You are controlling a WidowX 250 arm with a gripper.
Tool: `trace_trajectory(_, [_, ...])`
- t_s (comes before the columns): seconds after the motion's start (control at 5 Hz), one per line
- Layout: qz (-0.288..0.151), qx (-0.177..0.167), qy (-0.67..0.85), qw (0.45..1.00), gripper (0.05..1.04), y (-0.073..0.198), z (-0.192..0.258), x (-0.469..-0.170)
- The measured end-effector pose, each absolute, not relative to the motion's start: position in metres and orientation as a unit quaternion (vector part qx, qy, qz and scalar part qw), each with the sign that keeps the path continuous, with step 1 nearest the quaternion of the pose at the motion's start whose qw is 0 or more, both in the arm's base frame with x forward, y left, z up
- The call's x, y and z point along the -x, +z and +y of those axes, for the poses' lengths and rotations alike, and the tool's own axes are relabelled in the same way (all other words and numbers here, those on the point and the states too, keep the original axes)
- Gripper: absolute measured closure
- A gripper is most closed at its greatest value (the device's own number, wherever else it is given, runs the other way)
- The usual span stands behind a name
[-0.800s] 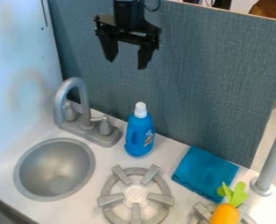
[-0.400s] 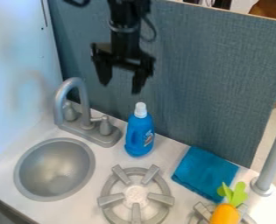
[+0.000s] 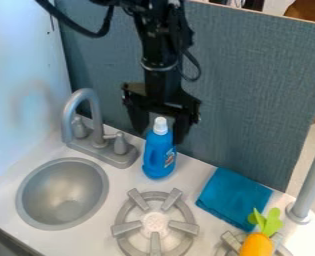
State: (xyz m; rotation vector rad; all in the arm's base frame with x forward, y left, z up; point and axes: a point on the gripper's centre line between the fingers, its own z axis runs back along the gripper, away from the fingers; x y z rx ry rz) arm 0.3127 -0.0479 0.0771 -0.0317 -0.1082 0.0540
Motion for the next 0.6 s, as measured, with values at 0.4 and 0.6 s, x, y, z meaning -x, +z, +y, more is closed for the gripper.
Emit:
trace_trajectory(0.4, [-0.061,-0.021,-0.057,0.996,0.078,0.030,-0.119,-0.275])
trace_trajectory(0.6, [-0.077,-0.040,-0.085,0.993,0.078,0.010,-0.144,-0.265])
